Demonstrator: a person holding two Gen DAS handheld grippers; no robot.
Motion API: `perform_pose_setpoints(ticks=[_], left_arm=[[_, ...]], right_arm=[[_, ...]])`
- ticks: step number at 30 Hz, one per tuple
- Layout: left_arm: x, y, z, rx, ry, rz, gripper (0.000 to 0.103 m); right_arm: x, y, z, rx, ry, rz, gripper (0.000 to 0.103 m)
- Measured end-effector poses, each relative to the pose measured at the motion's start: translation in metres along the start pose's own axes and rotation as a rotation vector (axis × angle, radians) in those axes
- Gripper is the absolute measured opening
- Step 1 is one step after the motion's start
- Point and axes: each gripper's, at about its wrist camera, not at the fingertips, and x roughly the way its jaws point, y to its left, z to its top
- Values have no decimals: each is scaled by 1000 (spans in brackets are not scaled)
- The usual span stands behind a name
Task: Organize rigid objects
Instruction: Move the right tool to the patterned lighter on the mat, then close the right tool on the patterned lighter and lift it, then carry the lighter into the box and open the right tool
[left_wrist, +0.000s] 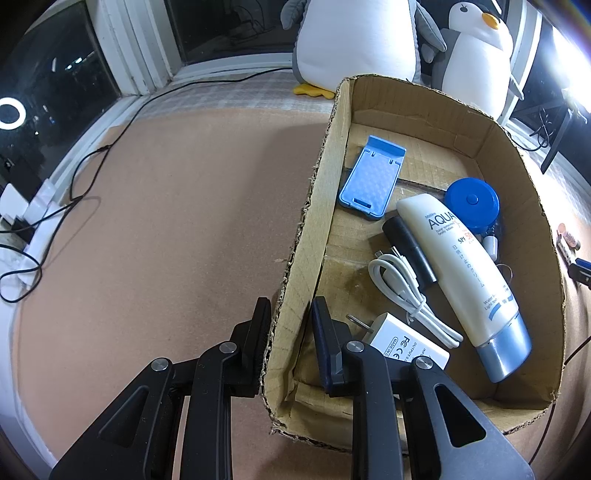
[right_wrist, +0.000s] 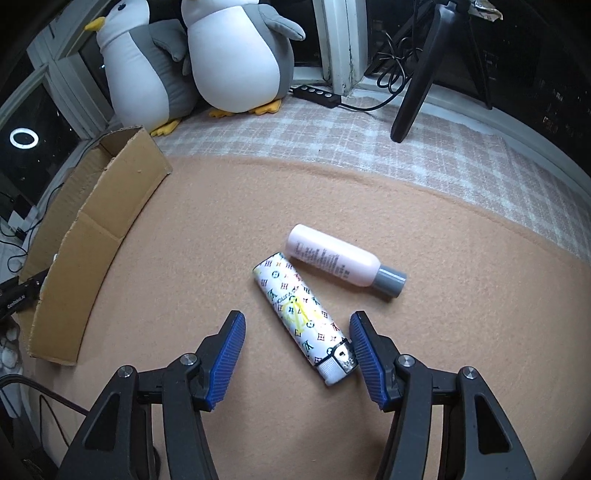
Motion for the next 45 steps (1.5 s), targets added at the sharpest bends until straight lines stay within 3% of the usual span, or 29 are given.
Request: perform_pose_setpoints(ticks=[2, 9, 11, 14, 27, 37, 45], left_arm=[[0, 0, 0, 0, 0, 0, 21], [0, 0, 0, -3, 1, -3, 21], [0, 1, 0, -5, 1, -5, 21], [0, 1, 0, -6, 1, -6, 21], [0, 2, 0, -8, 0, -13, 21], [1, 3, 0, -8, -1, -13, 21], [1, 2, 1, -12, -1, -17, 21]], right_arm=[[0, 6, -2, -12, -4, -15, 43], [7, 21, 2, -55, -22, -104, 38], [8, 22, 5, -51, -26, -113, 27], [8, 23, 6, -43, -24, -110, 21], [-15, 48, -4, 11, -78, -85, 21], [-49, 110, 19, -34, -155, 8, 21], [-53, 166, 42, -94, -195, 38, 21]])
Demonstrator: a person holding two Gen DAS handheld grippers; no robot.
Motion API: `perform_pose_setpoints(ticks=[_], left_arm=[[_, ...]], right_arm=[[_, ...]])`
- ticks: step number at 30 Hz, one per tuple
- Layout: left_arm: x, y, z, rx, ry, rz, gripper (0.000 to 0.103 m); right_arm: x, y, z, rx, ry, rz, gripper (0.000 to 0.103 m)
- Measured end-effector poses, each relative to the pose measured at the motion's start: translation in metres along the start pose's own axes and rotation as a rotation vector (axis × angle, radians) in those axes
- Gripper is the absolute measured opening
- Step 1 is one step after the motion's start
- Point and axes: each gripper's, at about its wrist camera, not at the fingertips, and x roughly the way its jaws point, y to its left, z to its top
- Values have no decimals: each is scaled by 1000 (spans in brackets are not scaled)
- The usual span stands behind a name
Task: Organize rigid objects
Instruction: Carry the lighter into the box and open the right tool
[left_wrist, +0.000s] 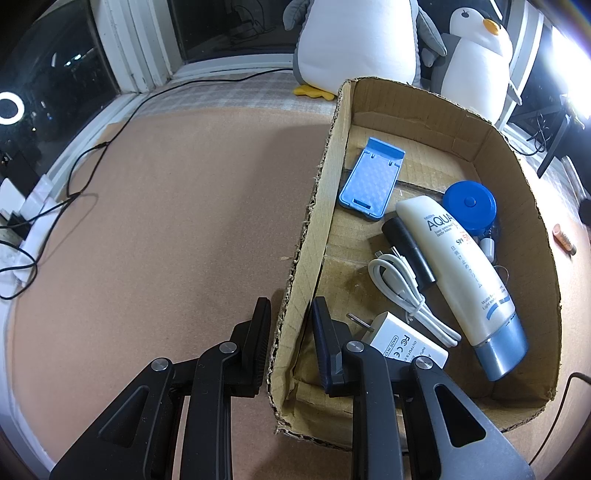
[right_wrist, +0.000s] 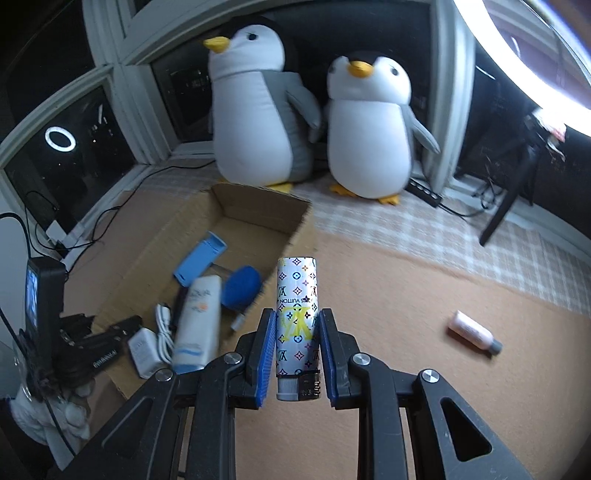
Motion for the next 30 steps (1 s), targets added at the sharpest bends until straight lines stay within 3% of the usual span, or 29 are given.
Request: perform_pose_setpoints(ticks=[11, 30], left_arm=[[0, 0, 0, -5, -1, -6, 21], [0, 0, -1, -2, -5, -5, 21]], right_arm=[[19, 46, 17, -49, -4, 14, 21], [55, 58, 21, -71, 44, -5, 21]])
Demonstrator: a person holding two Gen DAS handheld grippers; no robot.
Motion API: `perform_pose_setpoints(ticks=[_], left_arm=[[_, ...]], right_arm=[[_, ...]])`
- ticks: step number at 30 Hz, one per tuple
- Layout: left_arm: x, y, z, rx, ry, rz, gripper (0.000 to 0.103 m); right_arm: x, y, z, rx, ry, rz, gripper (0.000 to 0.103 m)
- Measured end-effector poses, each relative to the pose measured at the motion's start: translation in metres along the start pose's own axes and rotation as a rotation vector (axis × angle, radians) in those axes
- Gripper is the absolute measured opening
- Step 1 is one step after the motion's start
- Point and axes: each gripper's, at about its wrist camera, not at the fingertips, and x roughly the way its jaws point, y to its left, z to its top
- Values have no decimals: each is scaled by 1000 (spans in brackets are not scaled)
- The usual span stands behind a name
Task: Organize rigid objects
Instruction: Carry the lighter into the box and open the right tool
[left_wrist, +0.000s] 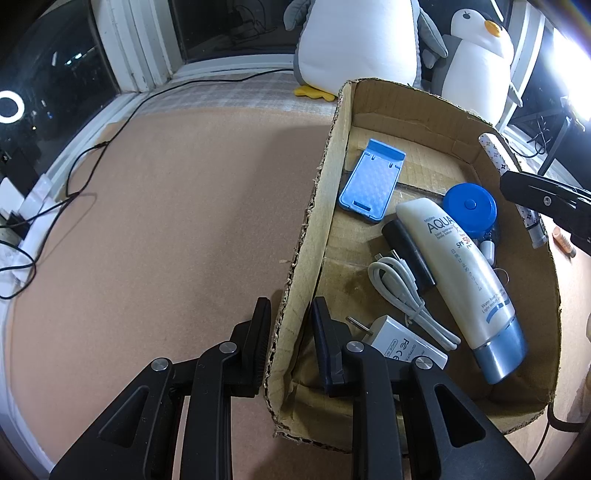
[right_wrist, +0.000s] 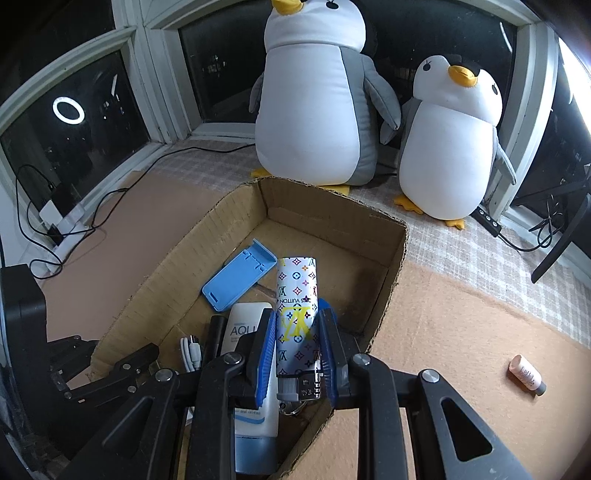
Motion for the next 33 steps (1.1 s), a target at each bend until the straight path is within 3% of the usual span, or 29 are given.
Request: perform_pose_setpoints(ticks=[23, 28, 33], left_arm=[[0, 0, 0, 0, 0, -1, 21], [0, 1, 0, 0, 0, -1, 21], [0, 0, 0, 1, -1, 0, 21]], right_arm=[[9, -4, 1, 11, 18, -2, 22], [6, -4, 1, -3, 2, -7, 41], [2, -6, 2, -3, -2, -7, 47]])
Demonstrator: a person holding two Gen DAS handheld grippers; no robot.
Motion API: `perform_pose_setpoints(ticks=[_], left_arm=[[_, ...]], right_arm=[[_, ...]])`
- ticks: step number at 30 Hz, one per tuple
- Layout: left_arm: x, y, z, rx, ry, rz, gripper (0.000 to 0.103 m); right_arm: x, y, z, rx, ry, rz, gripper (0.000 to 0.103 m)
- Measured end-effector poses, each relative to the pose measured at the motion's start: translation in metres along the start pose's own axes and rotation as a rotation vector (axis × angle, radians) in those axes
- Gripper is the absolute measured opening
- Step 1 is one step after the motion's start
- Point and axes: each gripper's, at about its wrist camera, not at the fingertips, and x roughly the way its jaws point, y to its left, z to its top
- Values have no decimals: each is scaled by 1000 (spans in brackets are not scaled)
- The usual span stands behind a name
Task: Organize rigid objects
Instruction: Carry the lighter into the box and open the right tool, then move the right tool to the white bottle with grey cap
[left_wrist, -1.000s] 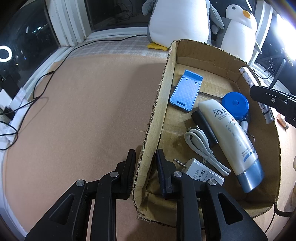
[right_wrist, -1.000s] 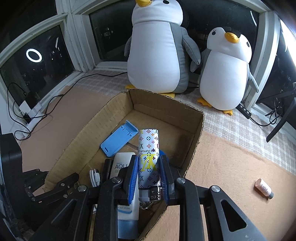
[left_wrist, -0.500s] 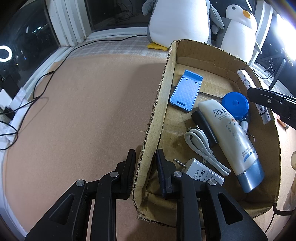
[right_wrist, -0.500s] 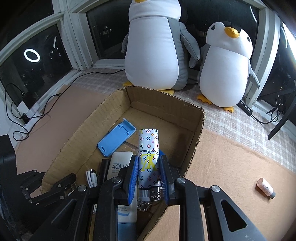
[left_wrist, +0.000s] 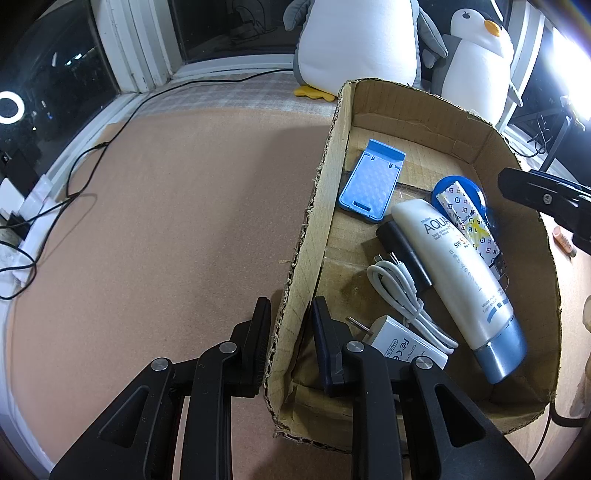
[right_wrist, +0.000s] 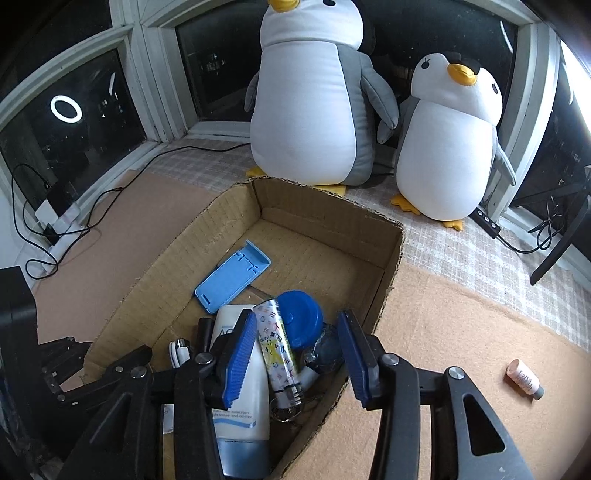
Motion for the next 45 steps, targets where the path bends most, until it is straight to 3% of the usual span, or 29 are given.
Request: perform_pose_setpoints(ticks=[2, 10, 19, 36, 45], left_arm=[[0, 0, 0, 0, 0, 0, 21], [0, 0, 0, 1, 0, 2, 21], [0, 0, -1, 5, 1, 7, 21], [0, -2, -1, 13, 3, 18, 21], [-1, -4, -1, 18, 4, 25, 21]], right_arm=[[-3, -3, 0, 3, -8, -3, 52], [-19, -28, -7, 39, -28, -12, 54], [-36, -83, -26, 110, -45, -57, 55], [-44, -181, -69, 162, 31, -160, 55], [-31, -214, -77, 170, 79, -159, 55]])
